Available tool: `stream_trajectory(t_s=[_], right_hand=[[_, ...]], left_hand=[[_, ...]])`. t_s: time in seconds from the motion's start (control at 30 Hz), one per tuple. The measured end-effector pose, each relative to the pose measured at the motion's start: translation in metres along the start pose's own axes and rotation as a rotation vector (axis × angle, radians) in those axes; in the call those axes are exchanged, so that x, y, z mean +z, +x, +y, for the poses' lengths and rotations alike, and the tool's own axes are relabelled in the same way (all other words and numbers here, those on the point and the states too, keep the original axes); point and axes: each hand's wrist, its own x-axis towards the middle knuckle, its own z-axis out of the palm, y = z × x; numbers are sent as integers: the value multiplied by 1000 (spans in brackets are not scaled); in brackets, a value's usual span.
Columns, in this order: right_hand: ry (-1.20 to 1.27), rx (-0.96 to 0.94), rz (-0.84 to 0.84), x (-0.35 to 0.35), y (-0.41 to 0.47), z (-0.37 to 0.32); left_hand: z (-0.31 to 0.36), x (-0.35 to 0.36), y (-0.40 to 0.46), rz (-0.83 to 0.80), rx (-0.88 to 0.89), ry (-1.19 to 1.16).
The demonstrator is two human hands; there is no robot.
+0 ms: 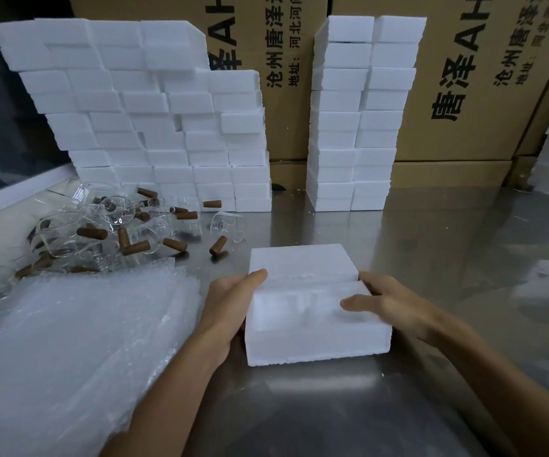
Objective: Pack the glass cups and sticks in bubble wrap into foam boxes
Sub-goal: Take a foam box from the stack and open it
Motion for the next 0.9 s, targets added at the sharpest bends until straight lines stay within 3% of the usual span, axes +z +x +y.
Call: stream_trajectory(t_s=[0.13,0.3,0.63,0.9], right_hand=[[-254,-11,287,14,1,2],[-222,33,450,29,5,3],[-172,158,601,47,34,-13],[-242,173,562,44,44,-15]], left_hand=[[-5,0,1,151,27,96],[-7,0,1,239,64,253],[3,-10,7,327,91,325],[6,-10,-1,264,244,688]])
